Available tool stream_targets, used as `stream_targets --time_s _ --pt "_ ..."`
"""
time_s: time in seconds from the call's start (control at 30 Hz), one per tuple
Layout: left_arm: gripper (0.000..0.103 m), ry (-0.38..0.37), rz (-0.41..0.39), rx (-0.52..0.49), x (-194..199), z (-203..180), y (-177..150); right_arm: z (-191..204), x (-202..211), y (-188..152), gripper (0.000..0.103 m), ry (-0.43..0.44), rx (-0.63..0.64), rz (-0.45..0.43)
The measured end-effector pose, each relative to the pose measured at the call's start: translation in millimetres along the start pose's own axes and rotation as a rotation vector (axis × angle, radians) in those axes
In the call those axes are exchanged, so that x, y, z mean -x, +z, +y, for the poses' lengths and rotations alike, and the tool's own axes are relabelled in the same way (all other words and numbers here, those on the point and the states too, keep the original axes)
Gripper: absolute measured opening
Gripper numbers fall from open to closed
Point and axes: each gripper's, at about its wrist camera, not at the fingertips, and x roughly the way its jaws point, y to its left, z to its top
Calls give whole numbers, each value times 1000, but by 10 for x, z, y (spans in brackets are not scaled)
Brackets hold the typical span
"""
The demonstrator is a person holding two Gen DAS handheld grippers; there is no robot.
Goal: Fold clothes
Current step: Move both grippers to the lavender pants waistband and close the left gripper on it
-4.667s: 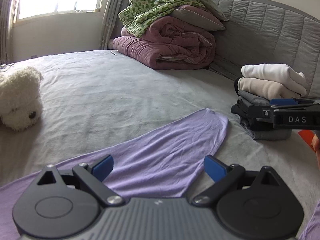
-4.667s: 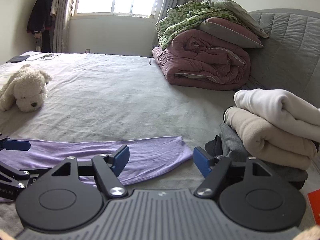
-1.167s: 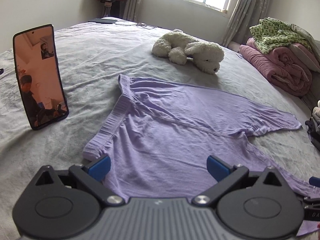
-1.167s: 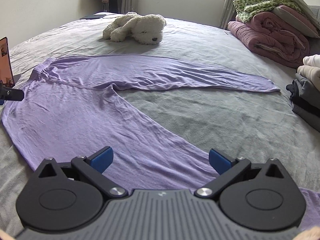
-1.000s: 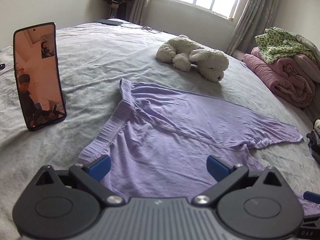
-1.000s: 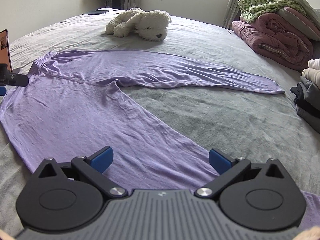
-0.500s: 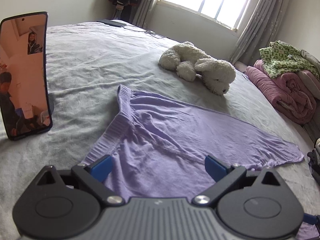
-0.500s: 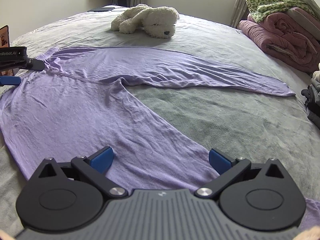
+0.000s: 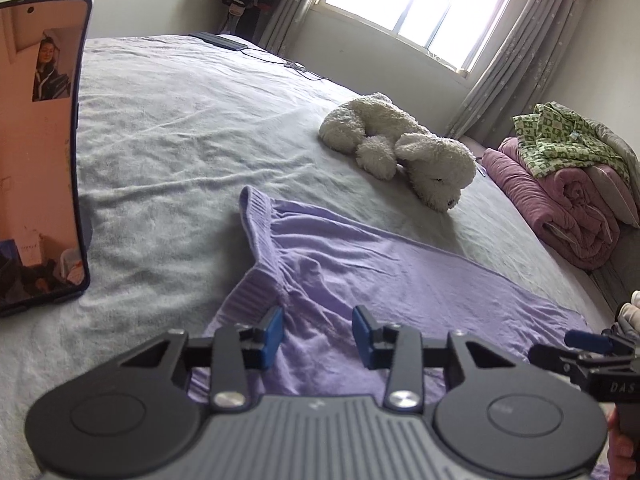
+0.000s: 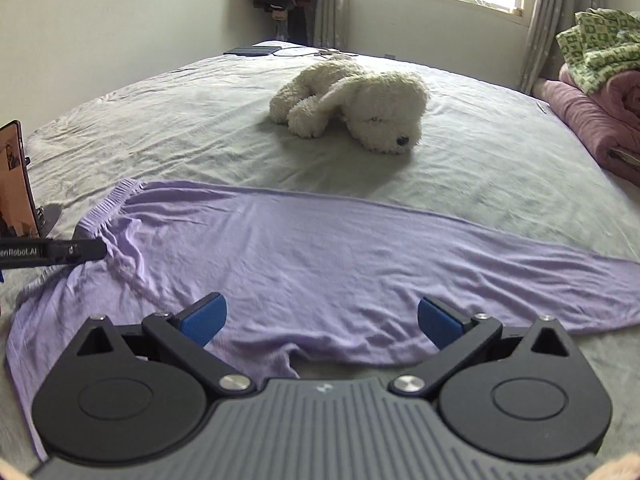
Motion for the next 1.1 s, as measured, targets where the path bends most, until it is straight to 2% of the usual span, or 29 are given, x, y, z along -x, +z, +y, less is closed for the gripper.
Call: stream_targets --time_s 0.13,0.43,0.8,0.9,1.03,1.1 --pt "28 19 11 -17 -28 -10 -5 113 -331 208 103 35 73 -4" --pt "25 42 30 -14 -74 20 17 230 -959 550 103 70 165 35" --pt "23 39 46 15 -108 55 38 308 -1395 768 103 104 252 93" --pt "22 42 51 15 -115 51 45 279 -1503 789 102 99 234 103" --pt "22 50 59 5 -122 40 53 164 -1605 786 99 121 137 115" --pt "19 54 66 4 -129 51 59 156 -1587 774 90 136 119 113"
